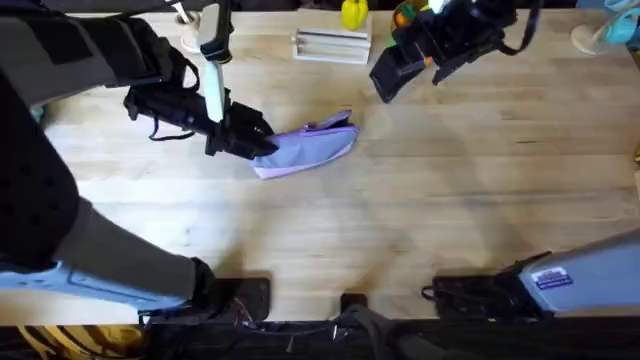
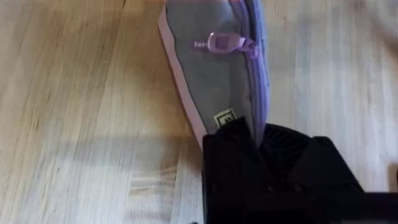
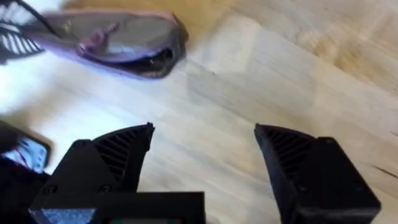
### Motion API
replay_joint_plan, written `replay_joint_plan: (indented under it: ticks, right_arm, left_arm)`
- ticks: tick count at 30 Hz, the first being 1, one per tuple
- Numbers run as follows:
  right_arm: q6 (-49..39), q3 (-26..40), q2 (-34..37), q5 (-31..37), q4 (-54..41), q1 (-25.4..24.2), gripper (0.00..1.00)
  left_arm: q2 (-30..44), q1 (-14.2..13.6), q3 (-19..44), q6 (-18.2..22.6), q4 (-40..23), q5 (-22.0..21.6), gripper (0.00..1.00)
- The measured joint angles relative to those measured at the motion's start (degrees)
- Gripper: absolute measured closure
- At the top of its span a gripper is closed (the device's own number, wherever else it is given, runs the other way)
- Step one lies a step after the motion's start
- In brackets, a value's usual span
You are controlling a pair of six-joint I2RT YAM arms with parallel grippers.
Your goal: Unzip the bag, pick up the pens from the table one at a time and place them inside, then zip the bag closed.
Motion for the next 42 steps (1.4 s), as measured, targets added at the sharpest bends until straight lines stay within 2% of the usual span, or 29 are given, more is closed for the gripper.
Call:
replay_joint_plan:
  ticks: [4, 5, 7, 11, 12, 18, 22, 25, 29, 35, 39, 42]
  right_arm:
    - [4.18, -6.78, -4.29, -2.72, 8.26, 0.26, 0.007]
    - [5.48, -7.66, -4.34, -3.48, 9.78, 0.78, 0.006]
    - [8.09, -9.13, -3.7, -5.21, 13.1, 2.34, 0.005]
    - [11.4, -10.04, -1.37, -7.56, 17.1, 5.52, 0.004]
    - [11.95, -10.12, -0.84, -7.93, 18.19, 6.24, 0.004]
    - [15.55, -10.25, 0.4, -8.96, 26.33, 9.75, 0.004]
    - [15.52, -10.25, 0.4, -8.98, 30.2, 11.87, 0.004]
    - [15.53, -10.25, 0.76, -9.13, 32.56, 13.21, 0.004]
    - [15.53, -10.25, 3.31, -9.26, 33.62, 14.39, 0.004]
    - [15.54, -10.25, 8.95, -13.86, 33.66, 14.64, 0.004]
    - [16.04, -10.27, 11.23, -16.12, 32.75, 14.64, 0.004]
    - [16.63, -10.27, 11.79, -16.86, 31.0, 14.64, 0.004]
  left_arm:
    - [-0.01, 0.0, 0.0, 0.0, 0.0, 0.0, 0.956]
    - [-0.01, 0.0, 0.0, 0.04, -0.02, 0.0, 0.926]
    - [0.01, 0.0, 0.0, -0.07, -0.21, 0.07, 0.683]
    - [-0.01, 0.0, 0.0, -0.25, -0.26, 0.07, 0.083]
    - [-0.01, 0.0, 0.0, -0.37, -0.28, 0.07, 0.027]
    - [-0.01, 0.0, 0.0, -0.42, -0.34, -1.3, 0.007]
    - [-0.01, 0.97, 1.07, -0.4, -4.6, -2.44, 0.007]
    - [-0.01, 3.68, 5.21, -0.39, -9.64, -3.0, 0.007]
    - [-0.01, 9.34, 13.02, -0.41, -16.2, -3.84, 0.008]
    - [-0.01, 17.3, 20.34, -0.15, -21.07, -4.26, 0.007]
    - [-0.01, 20.32, 21.14, 1.92, -21.17, -4.47, 0.007]
    - [0.01, 21.23, 21.14, 4.54, -21.33, -4.62, 0.007]
